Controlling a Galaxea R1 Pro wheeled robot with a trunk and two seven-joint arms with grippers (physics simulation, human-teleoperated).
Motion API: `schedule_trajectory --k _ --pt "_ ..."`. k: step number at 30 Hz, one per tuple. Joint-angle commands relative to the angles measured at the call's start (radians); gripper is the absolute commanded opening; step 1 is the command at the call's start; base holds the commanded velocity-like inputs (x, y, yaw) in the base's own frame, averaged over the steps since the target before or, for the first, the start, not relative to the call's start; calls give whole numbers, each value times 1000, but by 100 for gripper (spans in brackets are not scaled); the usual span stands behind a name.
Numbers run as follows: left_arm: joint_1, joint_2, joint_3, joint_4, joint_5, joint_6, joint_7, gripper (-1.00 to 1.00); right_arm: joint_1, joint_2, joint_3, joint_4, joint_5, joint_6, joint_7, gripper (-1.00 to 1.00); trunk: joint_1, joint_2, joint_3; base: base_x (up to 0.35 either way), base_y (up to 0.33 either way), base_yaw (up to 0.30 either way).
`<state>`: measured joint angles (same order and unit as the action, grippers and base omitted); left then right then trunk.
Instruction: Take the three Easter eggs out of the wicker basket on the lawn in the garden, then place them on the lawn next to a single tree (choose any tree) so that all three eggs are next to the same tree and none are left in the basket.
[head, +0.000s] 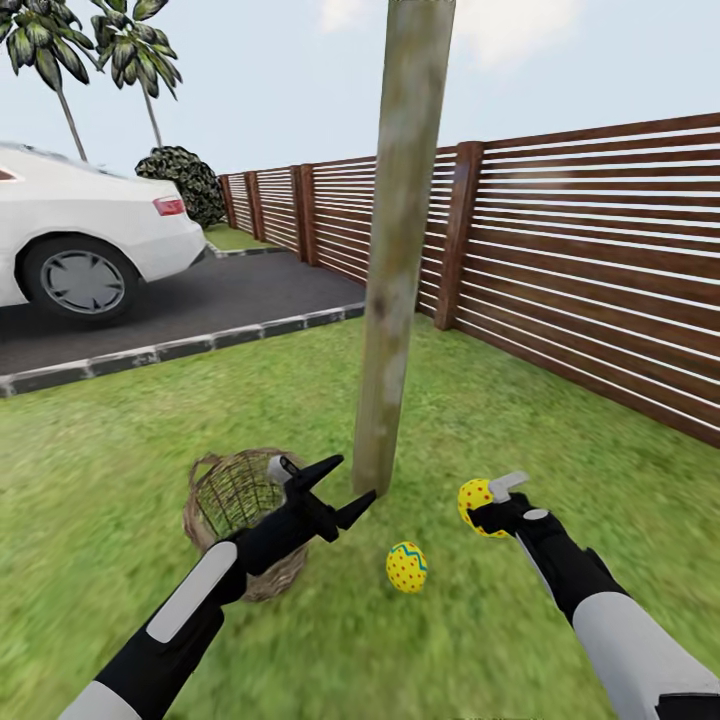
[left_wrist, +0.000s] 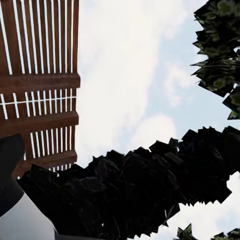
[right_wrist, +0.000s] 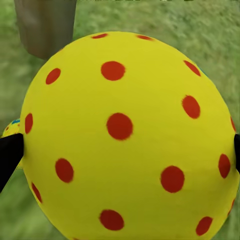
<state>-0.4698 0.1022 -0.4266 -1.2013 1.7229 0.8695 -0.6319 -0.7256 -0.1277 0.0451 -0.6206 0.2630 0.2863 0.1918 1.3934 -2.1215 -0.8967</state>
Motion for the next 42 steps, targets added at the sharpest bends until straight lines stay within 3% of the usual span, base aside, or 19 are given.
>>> schedule_trajectory --k 1,4,13,25,27,31,39,42 --pt "-1 0 -2 -3 4 3 -2 100 0 2 2 -2 10 5 2 -100 0 0 -1 -172 -246 256" --pt "-1 -1 -2 -6 4 3 -2 100 0 14 2 2 13 5 1 -100 0 0 -1 -181 -266 280" --pt "-1 -1 -3 -5 4 3 -2 100 0 16 3 29 12 4 0 -100 0 0 -1 -115 -301 288" --pt "-1 -1 -3 -4 4 2 -1 100 0 17 36 44 11 3 0 -100 0 0 -1 170 -294 289" --pt "-1 -1 -3 -4 4 3 -1 100 0 28 48 65 13 3 1 -100 0 0 -1 226 -257 289" --pt "-1 -1 -3 -2 4 2 0 100 0 42 53 107 17 -63 0 -100 0 0 -1 243 -244 284" --pt "-1 -2 -3 6 6 2 -1 100 0 45 50 132 9 -96 0 -100 0 0 -1 162 -159 23" --pt "-1 -2 -3 4 6 2 -2 100 0 43 49 157 6 -175 -1 -100 0 0 -1 4 -4 0"
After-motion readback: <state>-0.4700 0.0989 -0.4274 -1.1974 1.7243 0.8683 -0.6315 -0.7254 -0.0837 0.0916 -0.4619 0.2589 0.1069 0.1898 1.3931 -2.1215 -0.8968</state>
